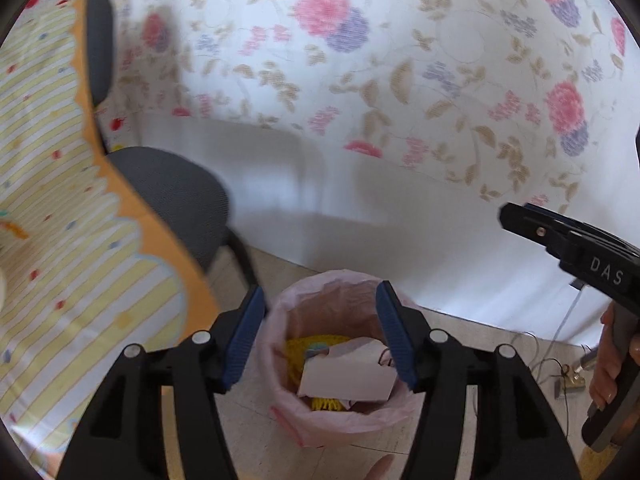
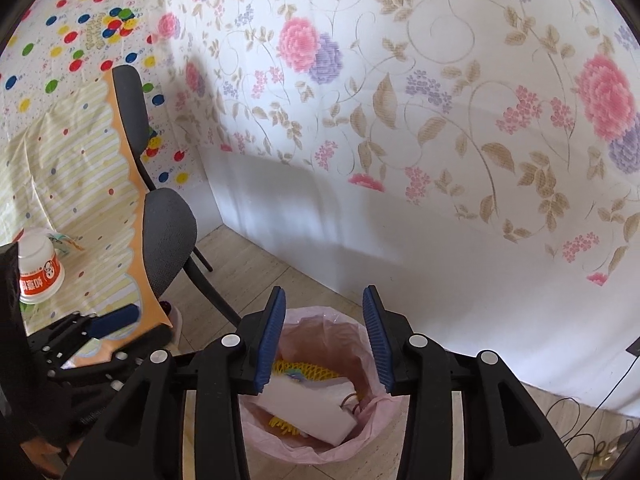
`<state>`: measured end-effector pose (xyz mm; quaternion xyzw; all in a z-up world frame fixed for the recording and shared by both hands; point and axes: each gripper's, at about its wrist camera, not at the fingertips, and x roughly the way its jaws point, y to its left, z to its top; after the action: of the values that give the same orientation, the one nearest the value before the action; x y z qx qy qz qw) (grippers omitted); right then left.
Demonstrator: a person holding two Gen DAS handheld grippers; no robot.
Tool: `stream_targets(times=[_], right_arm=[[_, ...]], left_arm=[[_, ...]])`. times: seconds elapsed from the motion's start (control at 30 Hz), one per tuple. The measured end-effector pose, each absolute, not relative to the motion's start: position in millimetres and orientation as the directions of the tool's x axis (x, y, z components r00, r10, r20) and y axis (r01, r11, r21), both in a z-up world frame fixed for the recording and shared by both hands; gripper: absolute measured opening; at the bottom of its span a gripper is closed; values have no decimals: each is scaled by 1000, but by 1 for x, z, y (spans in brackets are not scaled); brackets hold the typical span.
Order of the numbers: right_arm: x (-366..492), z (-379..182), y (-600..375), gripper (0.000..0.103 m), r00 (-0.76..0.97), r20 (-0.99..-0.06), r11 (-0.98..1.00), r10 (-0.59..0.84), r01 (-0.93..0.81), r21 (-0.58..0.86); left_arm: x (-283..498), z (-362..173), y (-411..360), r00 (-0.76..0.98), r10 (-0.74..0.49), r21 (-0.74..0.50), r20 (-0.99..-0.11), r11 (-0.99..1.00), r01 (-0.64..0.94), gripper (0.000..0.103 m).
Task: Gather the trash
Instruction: 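Open the right tool over the bin while the left tool releases the paper, then move both tools back toward the chair seat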
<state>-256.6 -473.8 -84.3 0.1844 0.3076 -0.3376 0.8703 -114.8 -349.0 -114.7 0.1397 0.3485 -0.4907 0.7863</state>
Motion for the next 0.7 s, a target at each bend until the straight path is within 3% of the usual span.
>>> stream_targets(times=[0.3, 0.7], right_arm=[[-218, -78, -437, 42, 673, -645, 793, -361, 586, 167], [-112, -49, -342, 42, 769, -624, 942, -136, 295, 158]], left_arm=[[-88, -104, -250, 458, -569, -38, -683, 653, 756, 56], [-43, -66, -113, 647, -420, -42, -636, 856, 515, 56]])
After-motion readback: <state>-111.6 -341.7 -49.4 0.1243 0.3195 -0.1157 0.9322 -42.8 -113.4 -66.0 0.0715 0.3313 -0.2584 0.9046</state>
